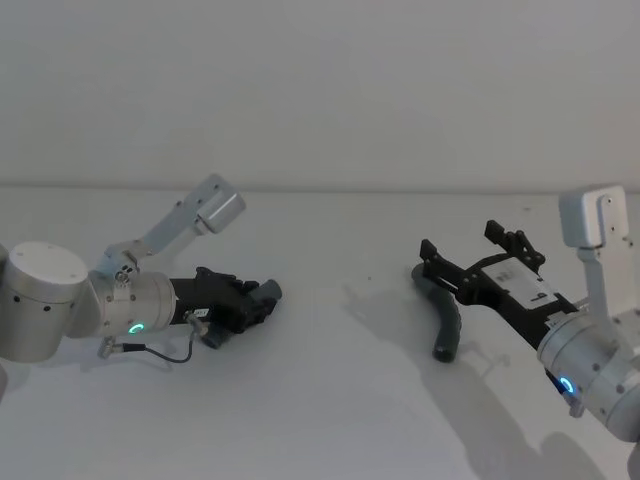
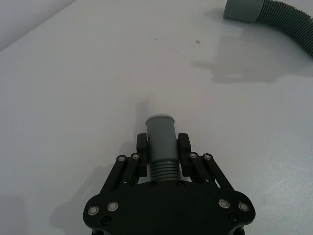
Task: Use both hands to pick up one end of the pipe from the table, align the ends, and insert them.
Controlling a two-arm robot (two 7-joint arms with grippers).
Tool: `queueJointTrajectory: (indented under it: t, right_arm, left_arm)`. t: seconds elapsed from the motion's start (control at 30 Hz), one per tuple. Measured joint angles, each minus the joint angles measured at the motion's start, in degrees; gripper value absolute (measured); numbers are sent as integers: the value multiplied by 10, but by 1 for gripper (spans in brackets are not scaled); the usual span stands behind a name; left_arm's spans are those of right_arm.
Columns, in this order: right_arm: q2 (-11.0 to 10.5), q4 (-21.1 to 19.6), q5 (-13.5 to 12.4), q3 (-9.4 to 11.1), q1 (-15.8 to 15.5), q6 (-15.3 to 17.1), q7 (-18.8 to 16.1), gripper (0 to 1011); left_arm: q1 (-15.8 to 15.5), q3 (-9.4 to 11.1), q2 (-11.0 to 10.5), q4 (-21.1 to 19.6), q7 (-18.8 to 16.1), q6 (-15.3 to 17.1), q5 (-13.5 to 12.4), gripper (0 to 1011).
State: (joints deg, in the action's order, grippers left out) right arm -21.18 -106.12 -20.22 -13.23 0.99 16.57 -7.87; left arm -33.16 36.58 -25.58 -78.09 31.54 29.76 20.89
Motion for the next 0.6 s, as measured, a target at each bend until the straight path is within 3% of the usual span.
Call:
queueJointTrajectory:
  t: [0.2,0.6]
  right_arm:
    - [2,-8,-13,-1,10,59,-3,1001]
    - [-10,6,-17,-4,28,117,-19,1001]
  left_arm:
    - [0,0,0,0,0,0,0,363]
    - [0,0,0,0,0,0,0,363]
